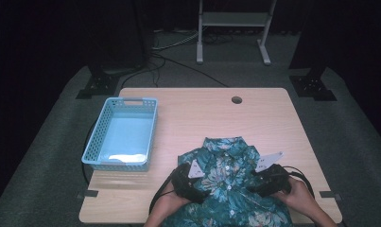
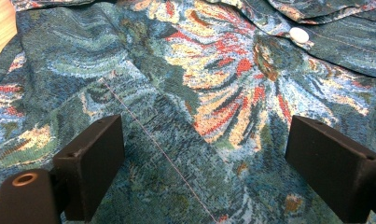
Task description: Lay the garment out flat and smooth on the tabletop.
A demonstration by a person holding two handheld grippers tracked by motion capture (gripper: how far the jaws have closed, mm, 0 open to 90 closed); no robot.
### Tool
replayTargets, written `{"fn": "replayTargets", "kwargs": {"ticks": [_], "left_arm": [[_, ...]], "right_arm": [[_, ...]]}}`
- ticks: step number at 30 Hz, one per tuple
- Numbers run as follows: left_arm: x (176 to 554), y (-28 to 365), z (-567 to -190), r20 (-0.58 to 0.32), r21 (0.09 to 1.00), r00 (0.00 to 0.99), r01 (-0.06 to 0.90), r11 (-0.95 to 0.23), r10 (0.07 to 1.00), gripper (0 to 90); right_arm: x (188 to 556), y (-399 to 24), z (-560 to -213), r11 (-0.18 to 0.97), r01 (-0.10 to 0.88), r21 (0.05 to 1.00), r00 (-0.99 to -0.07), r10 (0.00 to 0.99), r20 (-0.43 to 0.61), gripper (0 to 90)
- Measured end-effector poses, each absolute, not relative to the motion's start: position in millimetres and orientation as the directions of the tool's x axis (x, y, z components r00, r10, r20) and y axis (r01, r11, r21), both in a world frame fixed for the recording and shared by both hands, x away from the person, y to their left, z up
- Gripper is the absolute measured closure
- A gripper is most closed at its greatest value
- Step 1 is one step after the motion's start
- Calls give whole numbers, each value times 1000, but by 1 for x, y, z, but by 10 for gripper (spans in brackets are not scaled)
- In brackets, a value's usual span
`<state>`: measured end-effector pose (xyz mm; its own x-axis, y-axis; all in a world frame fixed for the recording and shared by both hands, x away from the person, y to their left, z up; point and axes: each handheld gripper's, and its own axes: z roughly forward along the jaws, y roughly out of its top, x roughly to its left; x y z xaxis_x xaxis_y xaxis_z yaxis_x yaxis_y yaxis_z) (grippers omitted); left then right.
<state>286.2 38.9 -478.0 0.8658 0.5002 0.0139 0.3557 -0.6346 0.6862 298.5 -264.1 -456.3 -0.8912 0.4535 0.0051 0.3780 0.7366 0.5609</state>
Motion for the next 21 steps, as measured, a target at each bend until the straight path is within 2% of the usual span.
{"fn": "replayTargets", "kwargs": {"ticks": [11, 21], "left_arm": [[286, 39, -478, 16, 682, 868, 354, -640, 497, 106], [285, 40, -479, 16, 691, 867, 350, -632, 498, 106]], "right_arm": [[298, -236, -454, 778, 301, 552, -932, 363, -4, 412], [302, -212, -458, 813, 246, 527, -956, 295, -9, 524]]}}
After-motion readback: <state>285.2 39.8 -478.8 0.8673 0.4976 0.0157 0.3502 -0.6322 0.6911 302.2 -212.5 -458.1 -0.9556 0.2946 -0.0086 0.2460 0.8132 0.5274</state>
